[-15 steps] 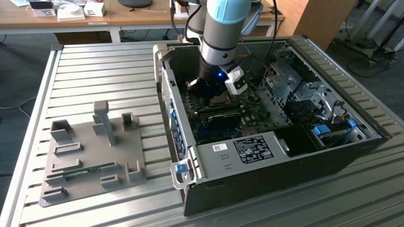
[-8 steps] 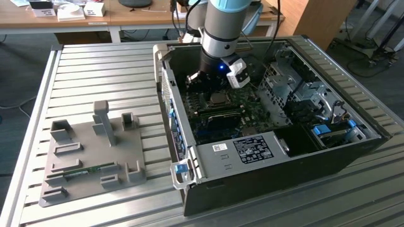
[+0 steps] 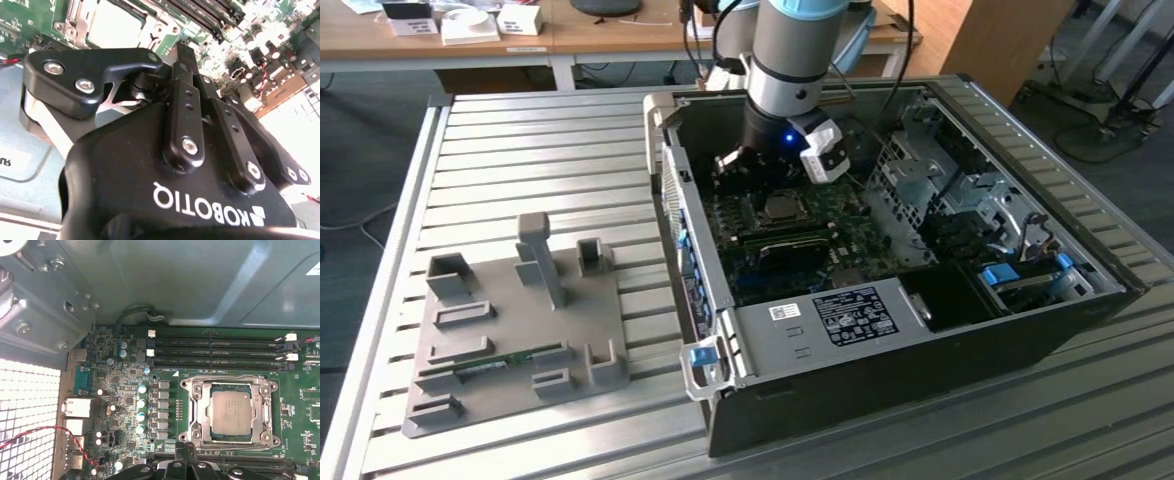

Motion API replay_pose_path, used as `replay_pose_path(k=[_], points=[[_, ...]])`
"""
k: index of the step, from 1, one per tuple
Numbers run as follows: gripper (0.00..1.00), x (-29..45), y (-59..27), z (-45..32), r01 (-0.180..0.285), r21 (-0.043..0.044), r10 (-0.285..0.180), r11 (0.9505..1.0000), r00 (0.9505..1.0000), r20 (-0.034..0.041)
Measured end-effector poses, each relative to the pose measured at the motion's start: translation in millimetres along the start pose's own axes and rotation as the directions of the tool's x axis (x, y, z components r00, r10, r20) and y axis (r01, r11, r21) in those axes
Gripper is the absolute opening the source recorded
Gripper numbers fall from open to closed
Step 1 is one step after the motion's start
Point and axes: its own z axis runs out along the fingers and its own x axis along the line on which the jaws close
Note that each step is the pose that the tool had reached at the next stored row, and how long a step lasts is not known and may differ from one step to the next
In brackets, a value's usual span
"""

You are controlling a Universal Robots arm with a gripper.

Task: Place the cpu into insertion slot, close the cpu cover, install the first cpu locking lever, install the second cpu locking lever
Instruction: 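Install the second cpu locking lever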

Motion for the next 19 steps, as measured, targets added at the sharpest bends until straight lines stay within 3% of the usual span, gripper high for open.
replay_pose_path(k=[19], points=[[0.11, -42.9, 2.4, 1.6, 0.000, 0.0001, 0.000, 1.0000, 1.0000, 0.0000]])
